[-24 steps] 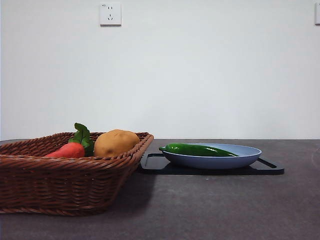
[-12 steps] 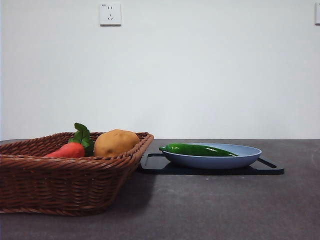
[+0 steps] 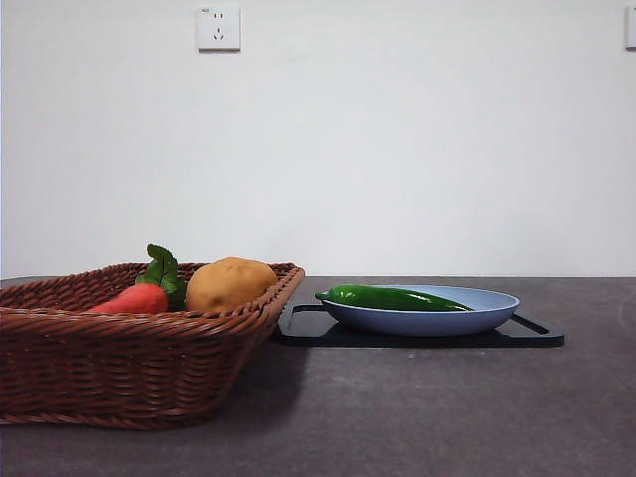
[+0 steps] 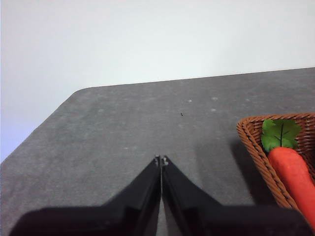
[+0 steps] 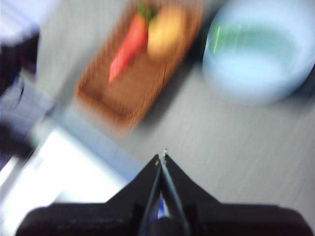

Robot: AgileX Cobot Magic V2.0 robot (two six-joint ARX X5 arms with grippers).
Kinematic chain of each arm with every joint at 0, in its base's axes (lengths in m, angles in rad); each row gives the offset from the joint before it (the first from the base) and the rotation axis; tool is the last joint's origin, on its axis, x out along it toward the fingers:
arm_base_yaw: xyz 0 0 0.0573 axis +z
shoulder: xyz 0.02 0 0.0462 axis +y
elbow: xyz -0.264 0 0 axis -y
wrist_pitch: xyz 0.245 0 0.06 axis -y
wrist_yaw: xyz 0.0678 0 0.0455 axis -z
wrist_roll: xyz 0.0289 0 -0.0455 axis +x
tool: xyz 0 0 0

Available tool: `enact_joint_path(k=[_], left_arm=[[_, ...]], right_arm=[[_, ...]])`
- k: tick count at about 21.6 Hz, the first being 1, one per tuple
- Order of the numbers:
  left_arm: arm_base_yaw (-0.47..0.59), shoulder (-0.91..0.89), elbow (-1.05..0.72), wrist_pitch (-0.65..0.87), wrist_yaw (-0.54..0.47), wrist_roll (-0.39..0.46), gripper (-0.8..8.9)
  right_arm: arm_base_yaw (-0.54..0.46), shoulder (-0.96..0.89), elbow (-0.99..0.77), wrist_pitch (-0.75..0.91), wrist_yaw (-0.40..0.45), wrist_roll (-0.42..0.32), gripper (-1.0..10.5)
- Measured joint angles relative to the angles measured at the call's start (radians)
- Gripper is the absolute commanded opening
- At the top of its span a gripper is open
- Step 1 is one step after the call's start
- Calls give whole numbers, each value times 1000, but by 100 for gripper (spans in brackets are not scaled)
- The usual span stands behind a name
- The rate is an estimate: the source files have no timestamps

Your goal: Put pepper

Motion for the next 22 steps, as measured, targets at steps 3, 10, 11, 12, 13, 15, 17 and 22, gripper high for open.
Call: enact_joint_path(k=[3,10,11,12,13,15,17,22], left_arm=[[0,0,0,0,0,0,8],[0,0,0,0,0,0,8],[0,0,0,0,0,0,8],[0,0,0,0,0,0,8],[0,0,0,0,0,0,8],[0,0,0,0,0,0,8],[0,0,0,0,0,0,8],[0,0,0,0,0,0,8]], right_arm=[[-95,-205,-163,270,-9,-20,11],[-180,-569,-758,812,80,17,11],[-180,-598,-806,857,82,24,11],[-180,-628,-859,904,95,31,11],[-180,-654,-910,945,114,40,11],[-180,-692,-998,996,144,56,11],[-180,-728,-1081,1009,150,76,11],[-180,-806,-1227,1011,152,97,11]])
